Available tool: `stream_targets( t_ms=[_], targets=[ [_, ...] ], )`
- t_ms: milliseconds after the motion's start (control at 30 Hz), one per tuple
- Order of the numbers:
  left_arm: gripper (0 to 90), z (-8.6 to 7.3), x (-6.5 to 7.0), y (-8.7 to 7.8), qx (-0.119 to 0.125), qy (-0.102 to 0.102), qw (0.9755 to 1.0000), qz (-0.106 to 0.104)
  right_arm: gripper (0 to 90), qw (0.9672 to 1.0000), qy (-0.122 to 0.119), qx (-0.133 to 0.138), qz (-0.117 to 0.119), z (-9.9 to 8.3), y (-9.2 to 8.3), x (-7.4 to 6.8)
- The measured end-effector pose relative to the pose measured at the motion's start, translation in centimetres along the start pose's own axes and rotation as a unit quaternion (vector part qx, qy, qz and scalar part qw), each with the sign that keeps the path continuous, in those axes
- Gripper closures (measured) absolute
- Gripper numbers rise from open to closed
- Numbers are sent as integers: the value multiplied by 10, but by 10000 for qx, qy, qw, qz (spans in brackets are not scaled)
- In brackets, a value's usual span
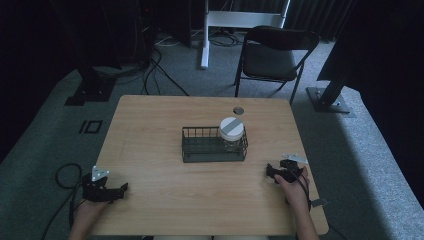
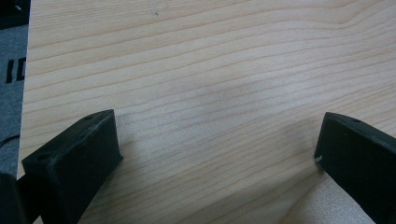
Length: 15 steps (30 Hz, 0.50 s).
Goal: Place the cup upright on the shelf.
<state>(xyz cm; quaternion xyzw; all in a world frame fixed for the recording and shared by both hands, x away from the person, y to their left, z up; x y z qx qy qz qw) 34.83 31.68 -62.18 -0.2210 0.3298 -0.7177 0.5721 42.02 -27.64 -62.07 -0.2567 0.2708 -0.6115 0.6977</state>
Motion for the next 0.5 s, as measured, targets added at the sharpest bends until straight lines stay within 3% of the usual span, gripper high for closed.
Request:
stream_targets(
  t_ms=[500],
  targets=[
    [2,0,0,0,1,-2,10000,0,110,10000,-67,-9,70,0,0,-2]
  ],
)
Point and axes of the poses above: each handheld gripper's, and its own axes: y roughly forward along the jaws, z roughly out of its top, x roughly to its right, the point moved 10 cm from there along y, roughly forward along the jaws, and after that the axes turned 4 degrees about z, right-handed, at the moved point
